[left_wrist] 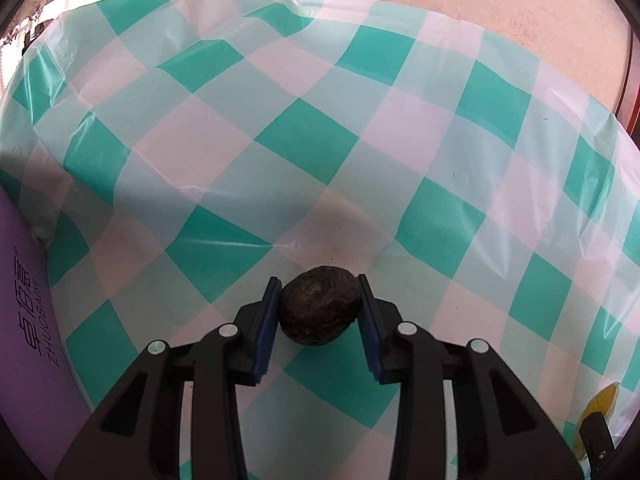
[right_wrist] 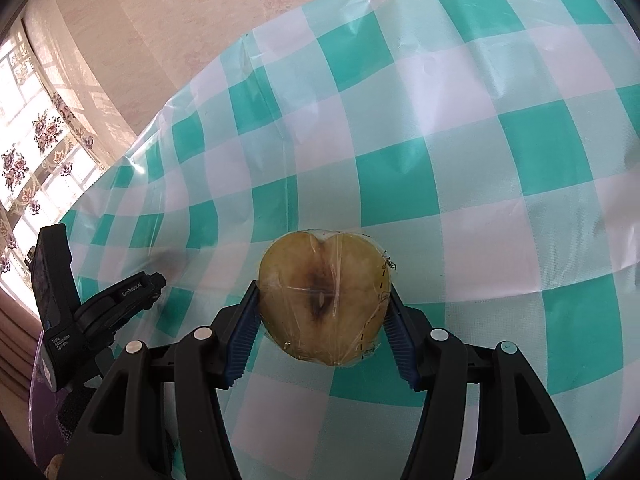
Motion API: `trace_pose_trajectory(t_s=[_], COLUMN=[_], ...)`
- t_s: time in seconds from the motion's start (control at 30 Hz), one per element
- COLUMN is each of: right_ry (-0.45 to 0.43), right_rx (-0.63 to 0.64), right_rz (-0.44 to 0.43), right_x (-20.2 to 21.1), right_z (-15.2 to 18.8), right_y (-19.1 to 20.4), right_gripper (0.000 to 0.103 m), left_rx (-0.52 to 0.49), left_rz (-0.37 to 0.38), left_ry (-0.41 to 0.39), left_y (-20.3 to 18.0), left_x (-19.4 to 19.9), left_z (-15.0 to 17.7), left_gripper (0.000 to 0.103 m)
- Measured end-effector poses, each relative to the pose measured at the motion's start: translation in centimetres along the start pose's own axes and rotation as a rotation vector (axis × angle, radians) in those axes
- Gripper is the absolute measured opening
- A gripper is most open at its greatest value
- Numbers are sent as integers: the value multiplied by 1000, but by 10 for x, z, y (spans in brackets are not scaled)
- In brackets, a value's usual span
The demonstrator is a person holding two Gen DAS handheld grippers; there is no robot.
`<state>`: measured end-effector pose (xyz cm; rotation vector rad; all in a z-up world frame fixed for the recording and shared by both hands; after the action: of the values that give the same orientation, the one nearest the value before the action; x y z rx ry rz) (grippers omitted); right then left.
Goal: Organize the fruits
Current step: 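Carry the pear half and dark fruit over the box with both tools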
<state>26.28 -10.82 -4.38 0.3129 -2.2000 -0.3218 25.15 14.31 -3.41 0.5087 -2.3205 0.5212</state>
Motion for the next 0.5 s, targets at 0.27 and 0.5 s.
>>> trace_pose_trajectory(t_s=[0.27, 0.5], right_ry=[-46, -58], right_rx=[-37, -22], right_rz=[25, 32], right_x=[9, 27], right_z=[-3, 13], right_y=[-9, -7], right_gripper=[57, 57], left_rx=[-61, -122], left_rz=[89, 153], left_ry=[1, 19], left_y=[-11, -9], left_x=[31, 66], left_z=[43, 97], left_gripper=[37, 37])
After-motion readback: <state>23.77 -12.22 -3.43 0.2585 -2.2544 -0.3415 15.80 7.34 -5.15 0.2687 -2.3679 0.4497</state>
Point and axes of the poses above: each gripper's, at about its wrist camera, not at the fingertips, and x roughly against the way its jaws point, y to its left, z to its underside, the point moved 10 cm from there along -x, roughly the way its jaws point, and after that the axes turned 10 degrees about z, right-handed, at the moved point
